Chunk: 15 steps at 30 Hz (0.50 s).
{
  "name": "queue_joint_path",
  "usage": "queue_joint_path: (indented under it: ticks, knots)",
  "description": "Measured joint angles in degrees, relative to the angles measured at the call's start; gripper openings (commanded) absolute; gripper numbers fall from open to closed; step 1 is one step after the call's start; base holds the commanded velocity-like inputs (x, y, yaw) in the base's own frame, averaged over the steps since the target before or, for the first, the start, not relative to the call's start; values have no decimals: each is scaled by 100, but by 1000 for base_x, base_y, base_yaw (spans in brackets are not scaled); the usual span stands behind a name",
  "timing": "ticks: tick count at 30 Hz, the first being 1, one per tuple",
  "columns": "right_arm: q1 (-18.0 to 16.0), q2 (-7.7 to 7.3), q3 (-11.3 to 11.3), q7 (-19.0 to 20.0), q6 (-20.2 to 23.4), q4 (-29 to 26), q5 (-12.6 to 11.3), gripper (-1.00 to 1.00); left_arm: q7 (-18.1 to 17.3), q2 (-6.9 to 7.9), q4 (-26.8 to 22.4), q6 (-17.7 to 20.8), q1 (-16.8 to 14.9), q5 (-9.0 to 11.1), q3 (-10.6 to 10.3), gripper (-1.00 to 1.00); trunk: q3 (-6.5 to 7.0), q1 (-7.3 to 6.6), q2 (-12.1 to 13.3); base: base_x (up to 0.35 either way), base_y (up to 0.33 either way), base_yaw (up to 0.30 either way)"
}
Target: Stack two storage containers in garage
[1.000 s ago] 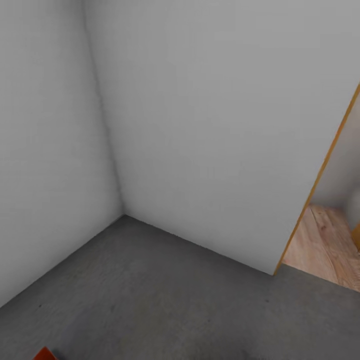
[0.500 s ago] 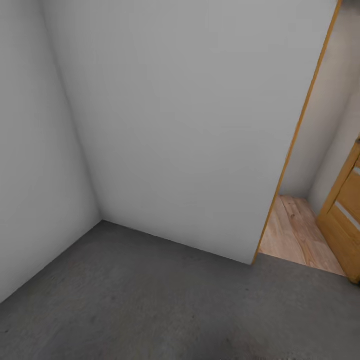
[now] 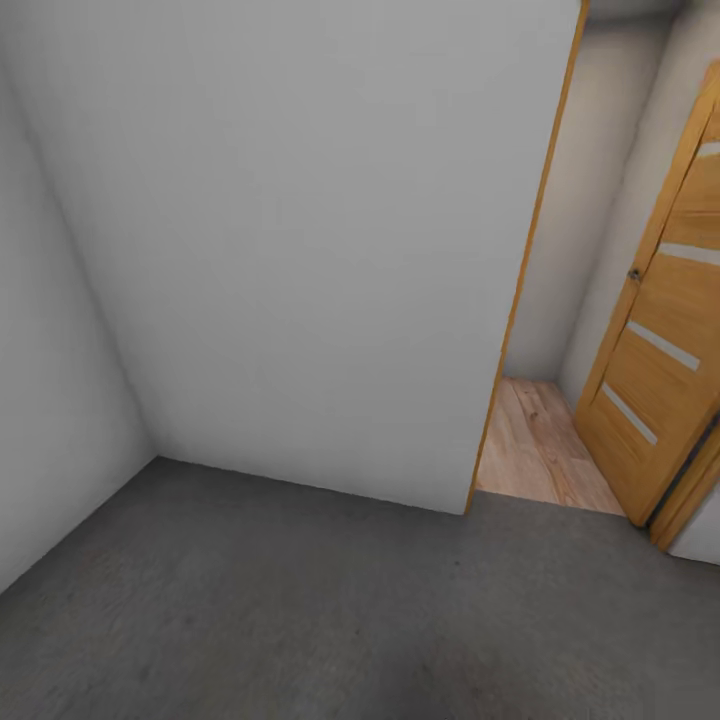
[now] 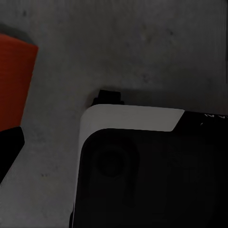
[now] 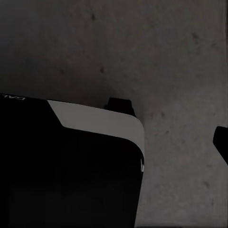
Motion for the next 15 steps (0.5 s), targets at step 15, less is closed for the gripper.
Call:
queue_joint_path:
  ticks: [15]
  knots:
    - [0, 0, 0, -2, 1, 0, 0, 100, 0, 4, 0, 0, 0, 0, 0, 100, 0, 0, 0, 0, 0, -289]
